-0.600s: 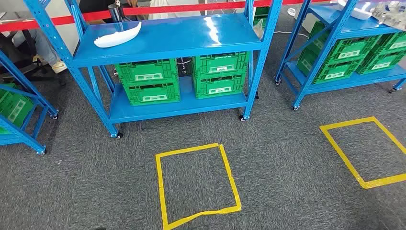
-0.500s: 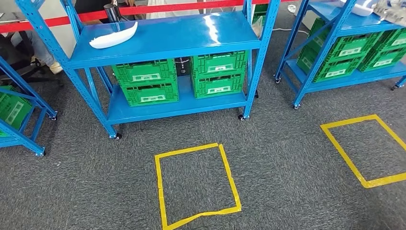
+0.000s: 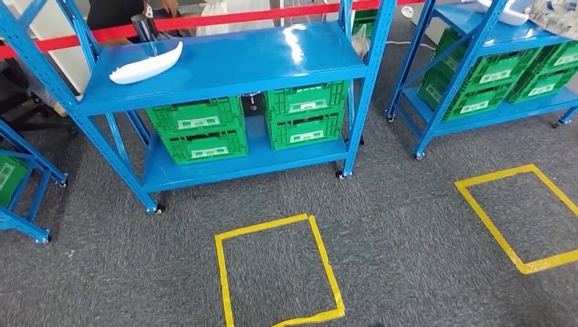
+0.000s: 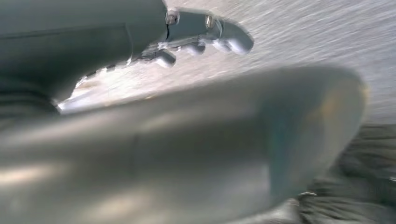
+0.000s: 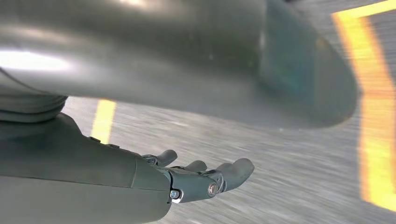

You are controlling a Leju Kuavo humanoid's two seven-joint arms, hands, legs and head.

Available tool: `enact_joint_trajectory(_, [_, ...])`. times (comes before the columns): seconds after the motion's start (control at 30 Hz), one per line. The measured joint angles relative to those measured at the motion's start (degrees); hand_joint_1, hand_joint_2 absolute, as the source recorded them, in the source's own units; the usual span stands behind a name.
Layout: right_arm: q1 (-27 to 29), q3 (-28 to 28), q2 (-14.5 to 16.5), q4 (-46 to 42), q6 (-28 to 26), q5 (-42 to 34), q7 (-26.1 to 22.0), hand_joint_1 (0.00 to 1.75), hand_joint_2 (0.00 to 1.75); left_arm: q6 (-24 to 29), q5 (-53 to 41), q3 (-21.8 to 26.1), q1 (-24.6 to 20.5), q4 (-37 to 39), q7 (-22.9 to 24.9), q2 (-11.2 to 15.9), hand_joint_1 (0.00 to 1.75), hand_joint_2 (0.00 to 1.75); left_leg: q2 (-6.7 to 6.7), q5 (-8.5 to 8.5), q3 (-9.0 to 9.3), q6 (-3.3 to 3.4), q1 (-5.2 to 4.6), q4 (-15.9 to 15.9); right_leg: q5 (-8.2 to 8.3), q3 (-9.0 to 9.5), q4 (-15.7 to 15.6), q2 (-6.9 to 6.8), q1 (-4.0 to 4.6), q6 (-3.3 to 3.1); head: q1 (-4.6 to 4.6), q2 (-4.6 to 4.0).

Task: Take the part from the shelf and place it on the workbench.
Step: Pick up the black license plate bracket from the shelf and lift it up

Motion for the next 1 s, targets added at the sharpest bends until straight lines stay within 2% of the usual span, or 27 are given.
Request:
enact_joint_trajectory(0.03, [1.3,0.0,0.0,1.4,0.0,0.0,0.0,0.0,0.0,0.0,0.0,0.0,-1.2,-1.6,0.0,-0.1,0.0,0.0,-0.15,0.34,0.25,0.02,0.05,-0.5,0.15,0.61,-0.5,-0.02,0.03,0.01,0.01,0.0])
enact_joint_trajectory(0.13, [3.5,0.0,0.0,3.8,0.0,0.0,-0.1,0.0,0.0,0.0,0.0,0.0,-3.5,-3.8,-0.1,-0.2,0.0,1.31,-0.48,0.58,1.39,-0.28,0.47,-2.1,1.22,2.01,-1.7,0.14,0.29,-0.67,0.25,0.0])
enact_joint_trajectory(0.17, [3.4,0.0,-0.1,3.9,0.0,0.0,-0.1,0.0,0.0,0.0,0.0,0.0,-3.6,-3.7,-0.1,-0.2,0.0,1.75,-0.32,0.45,1.67,-0.17,0.49,-2.2,1.39,2.15,-1.9,0.19,0.38,-0.77,0.36,0.0])
enact_joint_trajectory(0.23, [2.6,0.0,-0.1,3.8,0.0,0.0,-0.2,0.0,0.0,0.0,0.0,0.0,-3.2,-3.4,0.1,-0.2,0.0,1.75,0.03,0.04,1.99,0.25,0.39,-2.3,1.26,2.41,-2.4,0.2,0.45,-0.95,0.4,0.0])
enact_joint_trajectory(0.3, [2.0,0.0,-0.1,3.8,0.0,0.0,-0.2,0.0,0.0,0.0,0.0,0.0,-2.7,-3.3,0.1,-0.2,0.0,1.75,-0.19,-0.17,2.06,0.67,0.26,-2.2,0.67,2.93,-3.2,0.12,0.43,-1.36,0.44,0.0])
enact_joint_trajectory(0.37, [1.6,0.0,-0.1,3.8,0.0,0.0,-0.1,0.0,0.87,0.0,0.0,0.0,-2.4,-3.3,0.1,-0.2,0.0,1.75,-0.64,-0.19,2.05,0.85,0.14,-2.2,0.23,3.44,-3.9,-0.13,0.34,-1.1,0.47,0.0])
enact_joint_trajectory(0.43, [1.4,0.0,-0.1,3.8,0.0,0.0,-0.1,0.0,1.75,0.0,0.0,0.0,-2.1,-3.2,0.1,-0.2,0.0,1.75,-0.85,-0.16,2.08,0.95,0.04,-2.2,0.23,3.61,-4.1,-0.34,0.21,-0.19,0.45,0.0])
enact_joint_trajectory(0.53, [1.0,0.0,-0.1,3.8,0.0,0.1,-0.2,0.0,1.75,0.0,-0.1,0.2,-1.9,-3.1,0.1,-0.3,0.0,1.75,-0.89,-0.09,2.28,1.02,-0.01,-2.3,0.32,3.8,-4.2,-0.37,0.16,0.47,0.45,0.0])
enact_joint_trajectory(0.67, [-0.3,-2.2,0.1,3.8,-0.2,1.4,-0.7,0.0,1.75,1.0,-3.2,1.9,-2.5,-2.7,0.1,-0.7,0.0,1.75,-0.89,0.14,2.58,0.96,0.01,-2.4,0.4,3.96,-4.3,-0.4,0.16,0.6,0.45,0.0])
enact_joint_trajectory(1.0, [-2.6,-11.7,1.8,4.6,-1.7,7.1,-3.2,0.0,1.75,6.0,-18.4,8.6,-4.7,-0.8,0.1,-2.9,0.0,1.75,-0.92,0.35,2.82,0.8,0.02,-2.7,0.49,4.05,-4.2,-0.47,0.17,0.67,0.44,0.0])
